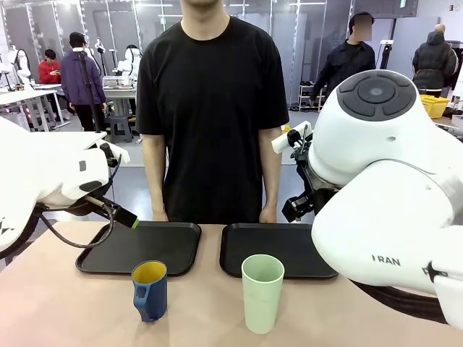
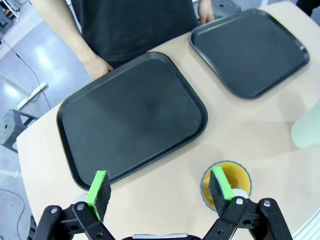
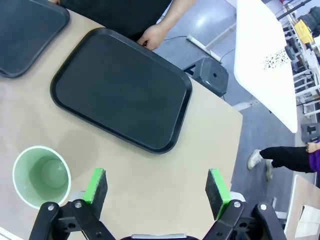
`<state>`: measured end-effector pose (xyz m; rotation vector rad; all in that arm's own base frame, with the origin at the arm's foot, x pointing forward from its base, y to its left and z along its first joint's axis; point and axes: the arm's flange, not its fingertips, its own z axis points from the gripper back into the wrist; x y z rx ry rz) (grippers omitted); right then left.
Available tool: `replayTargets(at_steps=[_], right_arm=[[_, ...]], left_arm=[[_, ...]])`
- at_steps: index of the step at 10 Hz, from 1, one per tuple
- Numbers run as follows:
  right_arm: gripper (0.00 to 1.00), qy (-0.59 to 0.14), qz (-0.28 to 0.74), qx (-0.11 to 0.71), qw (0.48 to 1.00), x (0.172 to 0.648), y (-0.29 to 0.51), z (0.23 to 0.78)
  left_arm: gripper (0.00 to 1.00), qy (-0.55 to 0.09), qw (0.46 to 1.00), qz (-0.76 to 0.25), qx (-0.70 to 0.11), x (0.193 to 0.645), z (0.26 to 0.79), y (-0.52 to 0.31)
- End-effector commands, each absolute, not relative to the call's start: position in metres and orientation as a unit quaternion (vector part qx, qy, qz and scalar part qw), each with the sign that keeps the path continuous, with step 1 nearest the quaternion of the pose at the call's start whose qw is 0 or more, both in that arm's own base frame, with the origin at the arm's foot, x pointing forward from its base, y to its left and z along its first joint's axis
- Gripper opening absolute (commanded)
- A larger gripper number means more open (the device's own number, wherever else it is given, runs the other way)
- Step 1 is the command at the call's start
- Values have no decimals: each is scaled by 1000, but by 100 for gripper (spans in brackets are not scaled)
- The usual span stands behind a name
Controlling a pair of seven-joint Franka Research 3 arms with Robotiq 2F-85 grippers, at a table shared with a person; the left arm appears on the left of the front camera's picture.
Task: Sort and store the cups by type.
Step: Pick up the Reusable plastic cup.
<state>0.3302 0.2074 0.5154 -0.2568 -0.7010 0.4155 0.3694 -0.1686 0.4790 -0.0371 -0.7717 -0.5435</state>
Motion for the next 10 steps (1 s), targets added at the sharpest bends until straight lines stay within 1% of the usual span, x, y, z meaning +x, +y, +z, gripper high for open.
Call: replayTargets(at_steps=[1, 2, 3, 7, 8, 10], right_arm=[[100, -342, 184, -134, 912, 326, 209, 507], [100, -345, 190, -146, 908, 323, 209, 507], [100, -340, 200, -127, 910, 327, 207, 515], [100, -341, 204, -128, 909, 326, 207, 516], [100, -330, 251, -106, 904, 336, 201, 510], [100, -307, 294, -64, 903, 350, 180, 504]], left_arm=[[100, -367, 893, -259, -2, 351, 474, -170], [100, -371, 884, -286, -2, 348, 475, -170], [100, -375, 889, -261, -16, 366, 484, -169], [100, -375, 889, -263, -17, 365, 486, -169], [100, -360, 893, -272, -19, 377, 480, -168], [100, -343, 890, -300, -23, 395, 468, -149]])
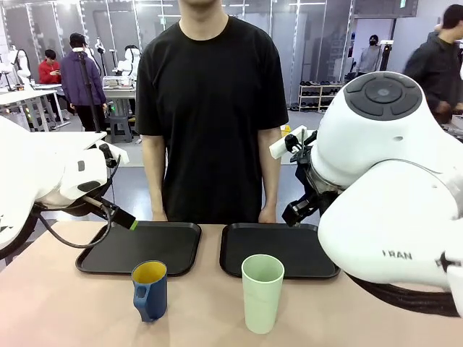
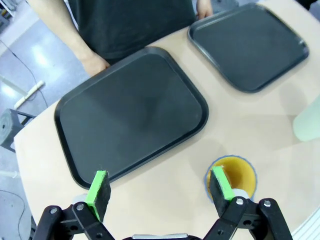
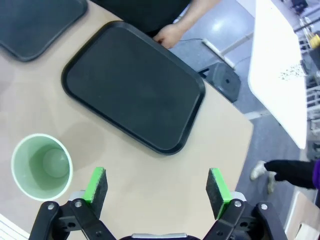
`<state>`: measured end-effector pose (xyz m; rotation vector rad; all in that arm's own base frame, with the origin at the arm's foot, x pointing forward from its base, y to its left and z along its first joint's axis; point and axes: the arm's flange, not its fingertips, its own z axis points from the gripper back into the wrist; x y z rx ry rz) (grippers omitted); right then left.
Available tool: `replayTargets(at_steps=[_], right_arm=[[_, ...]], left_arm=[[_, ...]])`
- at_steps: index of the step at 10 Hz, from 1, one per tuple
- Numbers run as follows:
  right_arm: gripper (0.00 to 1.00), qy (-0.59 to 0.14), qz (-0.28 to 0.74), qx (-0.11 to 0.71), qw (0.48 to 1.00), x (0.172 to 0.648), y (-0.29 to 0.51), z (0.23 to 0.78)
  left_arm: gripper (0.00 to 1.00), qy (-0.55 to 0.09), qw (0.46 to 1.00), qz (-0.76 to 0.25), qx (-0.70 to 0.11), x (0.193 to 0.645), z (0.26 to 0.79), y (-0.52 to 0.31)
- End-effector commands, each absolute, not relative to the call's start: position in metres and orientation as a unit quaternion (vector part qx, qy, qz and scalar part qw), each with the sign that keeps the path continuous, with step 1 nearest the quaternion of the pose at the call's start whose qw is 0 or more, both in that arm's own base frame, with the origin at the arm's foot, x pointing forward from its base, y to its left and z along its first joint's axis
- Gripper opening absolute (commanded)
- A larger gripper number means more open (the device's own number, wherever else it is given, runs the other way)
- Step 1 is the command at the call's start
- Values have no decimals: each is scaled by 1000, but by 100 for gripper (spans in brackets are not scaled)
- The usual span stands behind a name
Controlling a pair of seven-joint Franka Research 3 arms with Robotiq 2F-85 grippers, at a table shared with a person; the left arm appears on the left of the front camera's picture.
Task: Sort and store the cups by type.
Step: Pick up the Reusable plastic cup.
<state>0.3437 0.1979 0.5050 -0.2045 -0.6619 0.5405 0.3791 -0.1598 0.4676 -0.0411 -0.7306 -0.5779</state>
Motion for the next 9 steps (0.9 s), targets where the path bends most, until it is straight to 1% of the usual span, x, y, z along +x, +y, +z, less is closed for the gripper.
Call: replayTargets(at_steps=[1, 3, 4, 6, 7, 8, 9], right_arm=[[100, -295, 322, -54, 898, 355, 172, 502], [100, -257, 305, -58, 915, 369, 147, 503], [100, -240, 288, -51, 926, 380, 129, 503], [100, -216, 241, -44, 945, 412, 92, 483], [100, -209, 206, -33, 956, 426, 76, 470], [100, -214, 168, -35, 962, 440, 62, 456], [100, -204, 143, -35, 968, 447, 54, 445]], left_arm=[[100, -343, 888, -304, -24, 402, 464, -140], [100, -343, 892, -293, -22, 424, 456, -109], [100, -321, 912, -253, -22, 443, 445, -83], [100, -309, 931, -188, -44, 473, 420, -39], [100, -302, 939, -155, -51, 483, 408, -23], [100, -307, 944, -104, -57, 494, 395, -8], [100, -304, 947, -76, -67, 498, 388, 2]])
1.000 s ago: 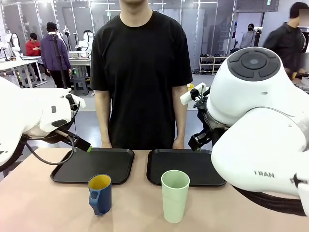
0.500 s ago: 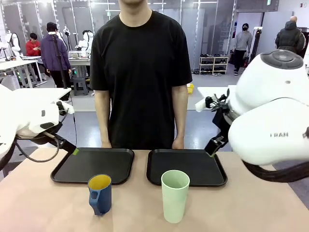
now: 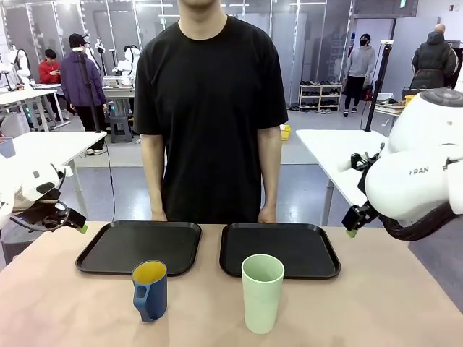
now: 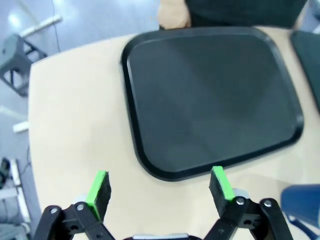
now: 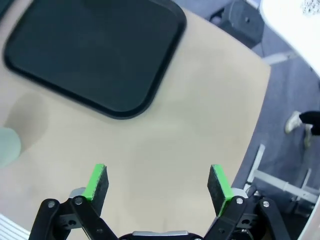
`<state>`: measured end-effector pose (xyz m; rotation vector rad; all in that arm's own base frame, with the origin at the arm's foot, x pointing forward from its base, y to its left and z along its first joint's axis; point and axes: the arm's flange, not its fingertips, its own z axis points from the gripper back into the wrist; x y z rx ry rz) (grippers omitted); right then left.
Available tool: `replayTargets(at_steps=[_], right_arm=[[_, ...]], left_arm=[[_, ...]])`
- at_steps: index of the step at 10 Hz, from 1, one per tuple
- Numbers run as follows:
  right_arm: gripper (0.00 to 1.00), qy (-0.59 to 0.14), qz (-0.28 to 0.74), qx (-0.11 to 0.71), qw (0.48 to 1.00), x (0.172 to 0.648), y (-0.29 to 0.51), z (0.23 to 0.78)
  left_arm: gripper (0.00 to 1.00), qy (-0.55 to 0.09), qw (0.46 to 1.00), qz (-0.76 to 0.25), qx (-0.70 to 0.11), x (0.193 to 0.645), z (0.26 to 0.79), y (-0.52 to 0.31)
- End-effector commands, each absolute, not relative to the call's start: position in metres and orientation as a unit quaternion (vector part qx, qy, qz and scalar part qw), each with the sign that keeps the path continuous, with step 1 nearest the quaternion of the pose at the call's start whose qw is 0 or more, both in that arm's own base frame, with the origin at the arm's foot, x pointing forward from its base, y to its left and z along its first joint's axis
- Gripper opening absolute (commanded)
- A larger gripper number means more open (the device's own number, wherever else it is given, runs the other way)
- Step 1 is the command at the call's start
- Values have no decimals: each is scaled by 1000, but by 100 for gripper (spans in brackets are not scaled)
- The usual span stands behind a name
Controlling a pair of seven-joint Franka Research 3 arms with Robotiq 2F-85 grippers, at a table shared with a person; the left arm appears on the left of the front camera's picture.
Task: Sort and store the cups by type.
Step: Pick up the Reusable plastic cup.
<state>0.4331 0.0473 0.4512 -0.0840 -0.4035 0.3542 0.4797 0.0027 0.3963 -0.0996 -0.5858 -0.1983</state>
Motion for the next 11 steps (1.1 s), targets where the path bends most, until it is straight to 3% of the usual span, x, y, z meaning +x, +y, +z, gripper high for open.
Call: replayTargets(at_steps=[1, 7, 11], right_arm=[[100, -198, 122, -28, 972, 452, 47, 435], [100, -191, 67, -26, 979, 460, 27, 411], [100, -183, 96, -22, 978, 456, 24, 414]], left_arm=[[100, -300, 950, -65, -61, 501, 383, 8], [100, -297, 952, -50, -59, 504, 373, 13], [100, -283, 956, -49, -59, 493, 380, 8]])
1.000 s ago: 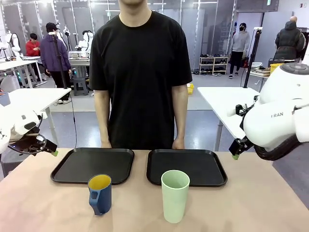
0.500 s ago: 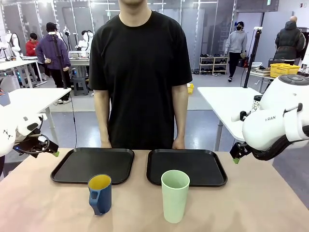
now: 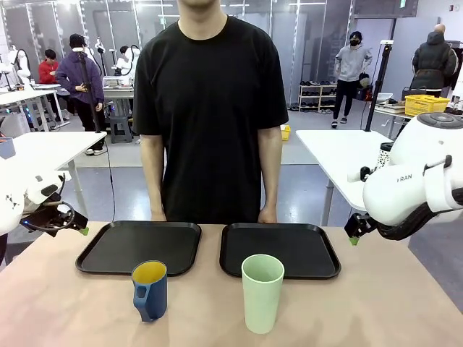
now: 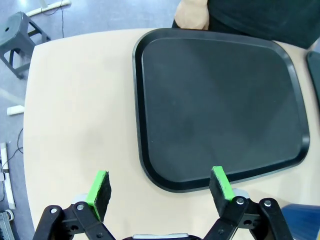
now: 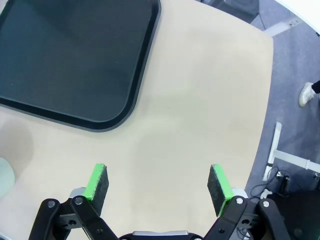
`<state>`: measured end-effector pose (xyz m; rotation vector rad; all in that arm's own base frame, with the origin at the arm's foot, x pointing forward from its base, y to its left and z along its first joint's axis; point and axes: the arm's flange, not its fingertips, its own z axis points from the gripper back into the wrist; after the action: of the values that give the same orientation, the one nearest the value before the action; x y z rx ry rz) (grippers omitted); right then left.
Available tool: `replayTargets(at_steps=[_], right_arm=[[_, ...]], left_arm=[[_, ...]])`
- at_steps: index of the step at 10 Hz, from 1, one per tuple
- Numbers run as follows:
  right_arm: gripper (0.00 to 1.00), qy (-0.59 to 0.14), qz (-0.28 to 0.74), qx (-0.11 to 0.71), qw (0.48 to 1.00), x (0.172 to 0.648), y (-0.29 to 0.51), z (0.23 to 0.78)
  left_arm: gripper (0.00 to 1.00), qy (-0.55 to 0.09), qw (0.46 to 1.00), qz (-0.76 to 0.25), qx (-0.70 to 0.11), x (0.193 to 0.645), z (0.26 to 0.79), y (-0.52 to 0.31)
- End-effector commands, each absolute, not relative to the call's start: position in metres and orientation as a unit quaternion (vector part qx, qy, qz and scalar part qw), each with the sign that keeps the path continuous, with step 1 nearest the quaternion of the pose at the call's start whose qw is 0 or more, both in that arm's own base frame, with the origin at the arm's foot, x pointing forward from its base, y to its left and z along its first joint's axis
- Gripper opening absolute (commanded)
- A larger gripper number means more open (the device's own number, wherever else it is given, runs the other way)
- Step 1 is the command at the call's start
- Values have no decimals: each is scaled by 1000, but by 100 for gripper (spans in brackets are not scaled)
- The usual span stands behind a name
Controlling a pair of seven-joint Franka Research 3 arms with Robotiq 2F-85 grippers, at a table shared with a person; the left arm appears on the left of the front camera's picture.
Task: Sort and store the cups by type.
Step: Pick up the Reusable plastic cup.
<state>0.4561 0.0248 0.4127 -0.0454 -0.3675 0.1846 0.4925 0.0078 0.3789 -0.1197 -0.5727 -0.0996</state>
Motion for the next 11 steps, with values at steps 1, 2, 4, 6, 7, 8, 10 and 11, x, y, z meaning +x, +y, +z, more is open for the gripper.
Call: replayTargets(at_steps=[1, 2, 4, 6, 7, 8, 10, 11], right_arm=[[100, -183, 96, -22, 978, 456, 24, 414], [100, -183, 96, -22, 978, 456, 24, 414], [100, -183, 96, -22, 978, 456, 24, 414], [100, -183, 96, -22, 978, 456, 24, 414], [100, -183, 96, -22, 978, 456, 24, 414], [100, -183, 96, -22, 978, 456, 24, 414], [100, -183, 96, -22, 978, 456, 24, 414], [100, -183, 96, -22, 978, 456, 24, 414]], left_arm=[[100, -283, 956, -49, -59, 493, 380, 8], [100, -283, 956, -49, -59, 493, 380, 8], [100, -283, 956, -49, -59, 493, 380, 8], [100, -283, 956, -49, -59, 493, 380, 8], [100, -283, 956, -49, -59, 493, 380, 8], [100, -283, 956, -49, -59, 493, 380, 8], [100, -283, 956, -49, -59, 493, 380, 8], [100, -283, 956, -49, -59, 493, 380, 8]])
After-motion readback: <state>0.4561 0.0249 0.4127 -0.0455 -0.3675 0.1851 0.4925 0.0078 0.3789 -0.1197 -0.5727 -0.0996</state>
